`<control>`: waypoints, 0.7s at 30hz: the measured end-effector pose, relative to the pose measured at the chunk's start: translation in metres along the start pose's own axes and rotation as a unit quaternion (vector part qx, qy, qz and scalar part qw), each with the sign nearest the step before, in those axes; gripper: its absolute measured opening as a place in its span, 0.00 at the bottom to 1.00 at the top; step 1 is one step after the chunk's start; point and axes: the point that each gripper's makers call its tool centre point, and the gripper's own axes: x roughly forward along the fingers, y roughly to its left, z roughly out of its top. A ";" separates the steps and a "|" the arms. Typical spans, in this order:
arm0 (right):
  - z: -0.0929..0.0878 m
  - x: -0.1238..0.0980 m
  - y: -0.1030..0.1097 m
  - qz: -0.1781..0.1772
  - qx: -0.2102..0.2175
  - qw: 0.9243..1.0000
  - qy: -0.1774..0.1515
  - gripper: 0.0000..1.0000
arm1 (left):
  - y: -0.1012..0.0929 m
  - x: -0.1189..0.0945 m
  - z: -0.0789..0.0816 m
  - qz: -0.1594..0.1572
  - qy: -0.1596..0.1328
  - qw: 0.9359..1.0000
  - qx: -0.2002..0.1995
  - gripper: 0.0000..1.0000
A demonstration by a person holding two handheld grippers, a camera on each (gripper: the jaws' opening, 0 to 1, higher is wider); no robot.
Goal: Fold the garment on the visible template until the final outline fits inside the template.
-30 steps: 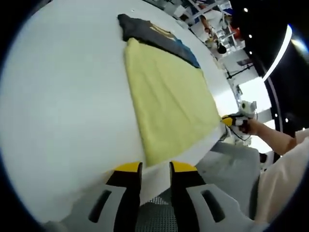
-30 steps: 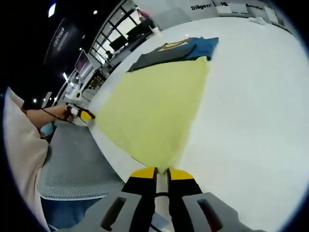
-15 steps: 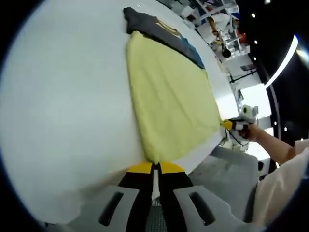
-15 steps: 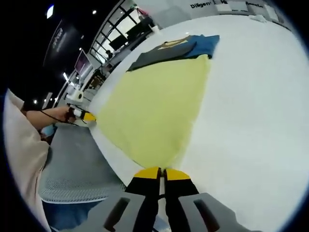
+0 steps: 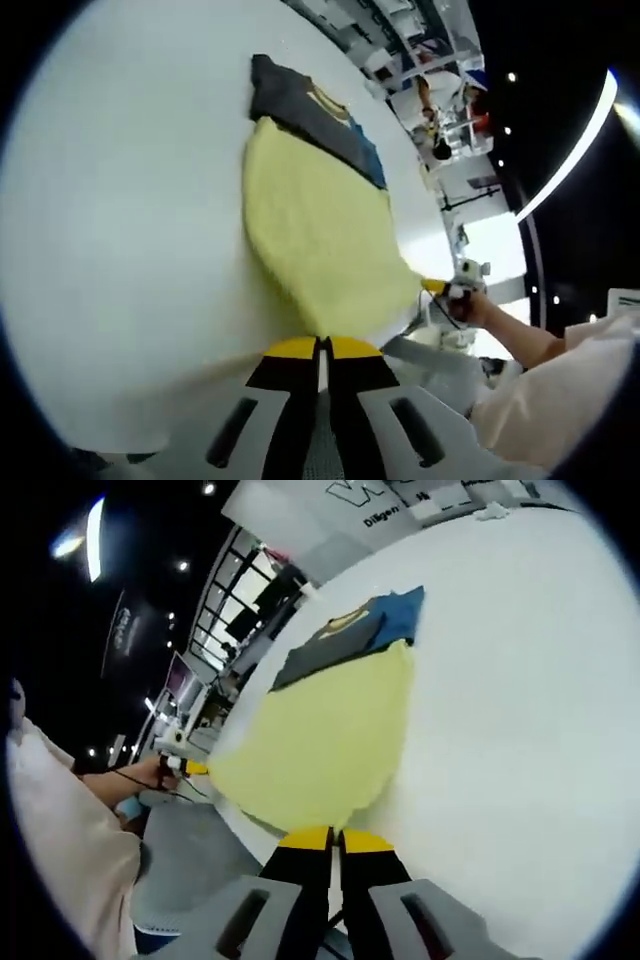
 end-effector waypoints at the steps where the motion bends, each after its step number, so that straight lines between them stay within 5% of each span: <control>1: 0.004 -0.001 0.000 0.001 0.002 1.000 -0.006 0.00 | -0.002 -0.001 0.005 -0.004 -0.007 1.000 -0.001 0.03; 10: 0.063 -0.005 0.016 0.030 0.038 0.996 -0.079 0.00 | -0.033 -0.010 0.064 -0.046 -0.069 0.997 0.000 0.03; 21: 0.147 0.014 0.022 0.036 0.035 0.989 -0.138 0.00 | -0.056 -0.008 0.137 -0.057 -0.117 0.991 0.020 0.03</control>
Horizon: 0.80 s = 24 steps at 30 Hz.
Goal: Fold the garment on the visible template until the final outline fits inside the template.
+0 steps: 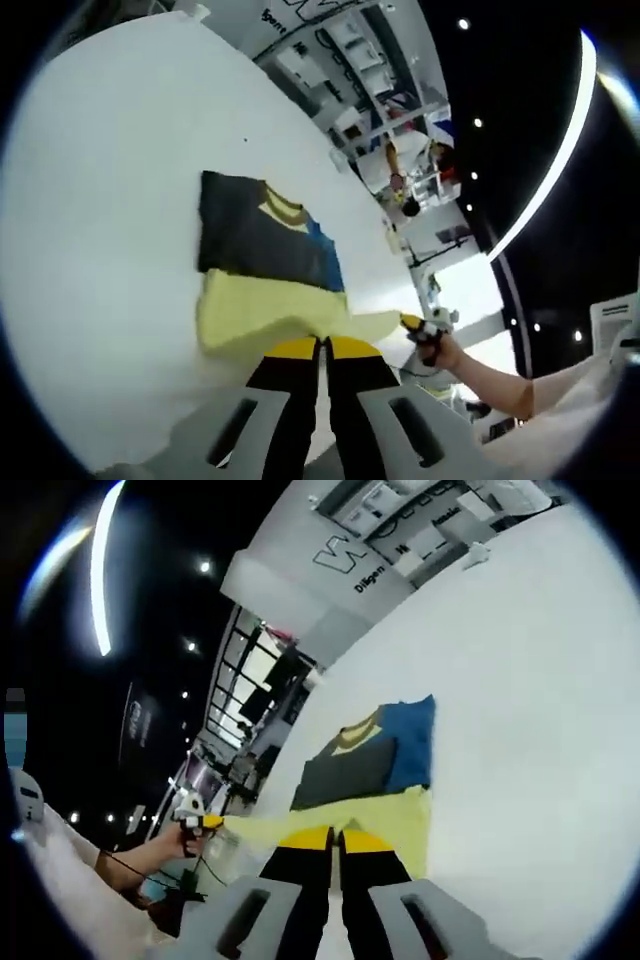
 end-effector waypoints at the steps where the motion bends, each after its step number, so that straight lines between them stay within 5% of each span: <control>1: 0.007 0.005 -0.001 0.000 0.001 1.000 -0.004 0.00 | 0.002 0.004 0.008 0.002 -0.004 1.000 0.002 0.03; 8: 0.040 0.036 -0.014 -0.012 0.004 1.000 -0.008 0.00 | 0.013 0.026 0.054 0.008 -0.026 1.000 -0.010 0.03; 24: 0.101 0.111 -0.057 -0.039 0.004 0.999 0.014 0.00 | 0.058 0.074 0.127 0.038 -0.037 0.998 -0.031 0.03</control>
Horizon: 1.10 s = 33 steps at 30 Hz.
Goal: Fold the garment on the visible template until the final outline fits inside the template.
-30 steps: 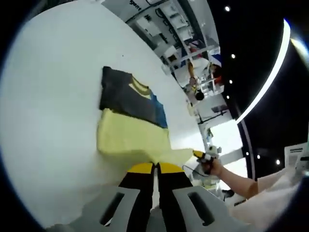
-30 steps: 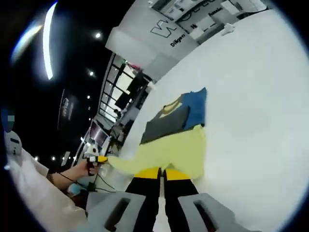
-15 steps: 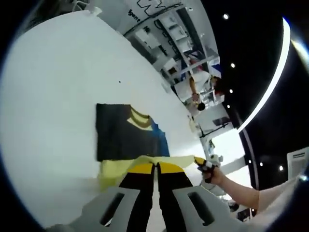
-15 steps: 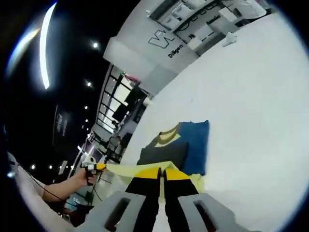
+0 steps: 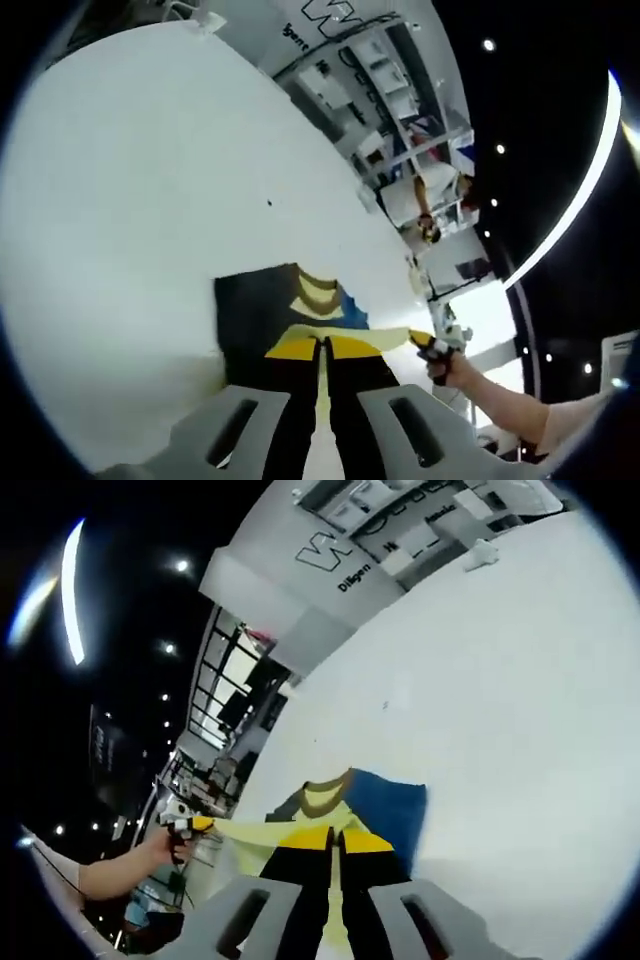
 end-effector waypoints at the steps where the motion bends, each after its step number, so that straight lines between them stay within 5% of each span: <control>1: 0.003 0.005 -0.003 -0.003 0.001 1.000 0.001 0.00 | 0.002 0.003 0.003 0.002 0.001 1.000 0.000 0.03; 14: 0.023 0.044 -0.036 -0.038 0.020 0.999 0.020 0.00 | 0.039 0.049 0.036 0.032 0.006 0.999 -0.033 0.03; 33: 0.035 0.079 -0.068 -0.076 0.115 0.990 0.007 0.00 | 0.066 0.078 0.062 0.047 -0.024 0.993 -0.110 0.04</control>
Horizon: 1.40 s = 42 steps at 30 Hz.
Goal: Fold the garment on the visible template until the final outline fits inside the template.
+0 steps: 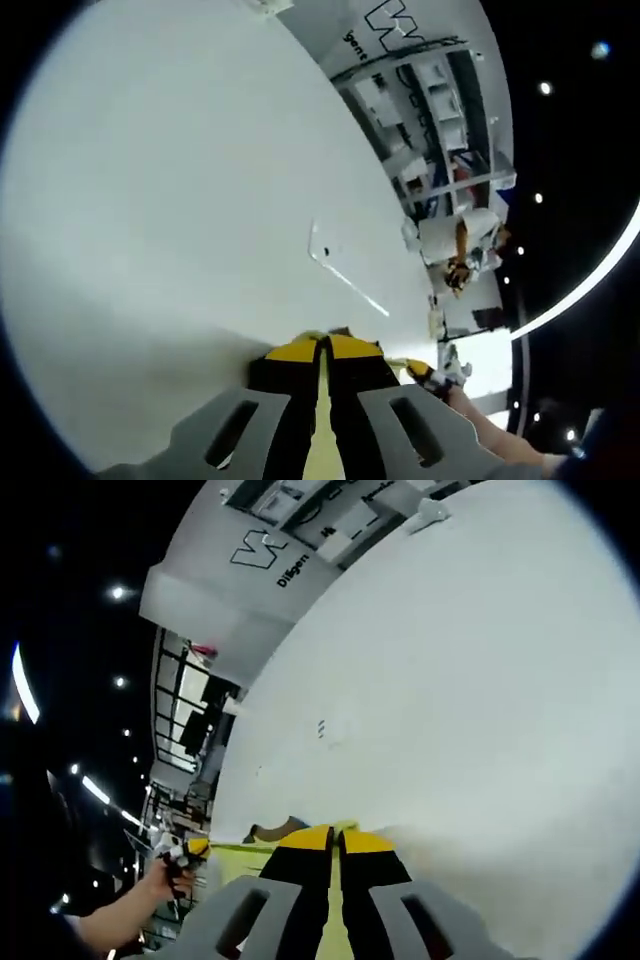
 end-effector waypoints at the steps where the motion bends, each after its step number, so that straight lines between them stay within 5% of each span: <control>1: 0.000 0.002 -0.001 -0.002 0.002 1.000 0.000 0.00 | 0.001 0.003 0.001 0.002 -0.001 1.000 -0.002 0.04; 11: 0.011 0.016 -0.006 -0.011 0.030 0.999 -0.010 0.00 | 0.009 0.019 0.012 0.002 -0.013 1.000 -0.024 0.04; 17: 0.020 0.021 -0.012 -0.027 0.025 0.999 -0.034 0.00 | 0.004 0.023 0.021 -0.012 -0.036 0.999 0.004 0.07; 22: 0.024 0.020 -0.017 -0.039 0.011 0.998 -0.047 0.11 | 0.009 0.016 0.021 -0.009 -0.030 0.999 0.014 0.10; 32: 0.006 -0.001 -0.006 -0.014 -0.058 0.998 -0.026 0.12 | 0.000 -0.011 -0.023 -0.025 0.016 0.994 0.102 0.10; 37: -0.022 -0.019 -0.001 0.008 -0.090 0.996 -0.005 0.12 | -0.011 -0.040 -0.059 -0.044 0.021 0.988 0.148 0.10; 42: -0.046 -0.036 -0.004 0.020 -0.115 0.993 0.007 0.13 | 0.001 -0.054 -0.076 -0.047 0.023 0.983 0.176 0.12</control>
